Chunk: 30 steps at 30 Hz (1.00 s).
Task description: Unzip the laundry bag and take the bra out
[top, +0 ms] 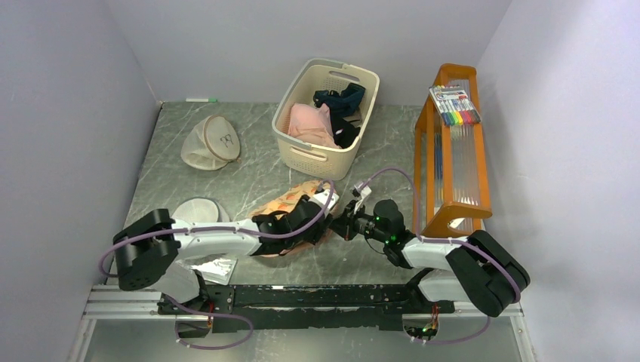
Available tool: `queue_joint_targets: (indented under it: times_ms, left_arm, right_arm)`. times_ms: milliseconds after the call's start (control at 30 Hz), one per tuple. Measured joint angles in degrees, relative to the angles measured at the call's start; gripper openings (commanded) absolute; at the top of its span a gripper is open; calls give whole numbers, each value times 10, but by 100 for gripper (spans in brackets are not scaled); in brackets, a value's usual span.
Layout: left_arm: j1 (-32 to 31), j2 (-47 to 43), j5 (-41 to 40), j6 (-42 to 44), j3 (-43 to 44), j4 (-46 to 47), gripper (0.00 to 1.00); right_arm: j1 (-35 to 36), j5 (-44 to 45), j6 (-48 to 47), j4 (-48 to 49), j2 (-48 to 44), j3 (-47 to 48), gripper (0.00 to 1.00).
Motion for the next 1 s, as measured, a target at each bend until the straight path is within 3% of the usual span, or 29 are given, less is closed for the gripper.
queue_joint_targets:
  times_ms: [200, 400, 500, 900, 933, 1000]
  left_arm:
    - [5, 49, -5, 8, 26, 10, 33]
    - [6, 49, -6, 13, 29, 13, 12]
    - [7, 34, -1, 17, 24, 13, 7]
    - [7, -47, 32, 11, -61, 6, 7]
    - [8, -48, 32, 7, -66, 6, 8]
    - [8, -50, 32, 2, -73, 6, 22]
  right_arm:
    - [1, 1, 0, -2, -3, 0, 0]
    - [1, 27, 0, -17, -28, 0, 0]
    - [1, 58, 5, -29, -43, 0, 0]
    - [-36, 121, 32, -80, -40, 0, 0]
    - [-37, 120, 33, -82, -40, 0, 0]
    - [-38, 113, 33, -83, -41, -1, 0]
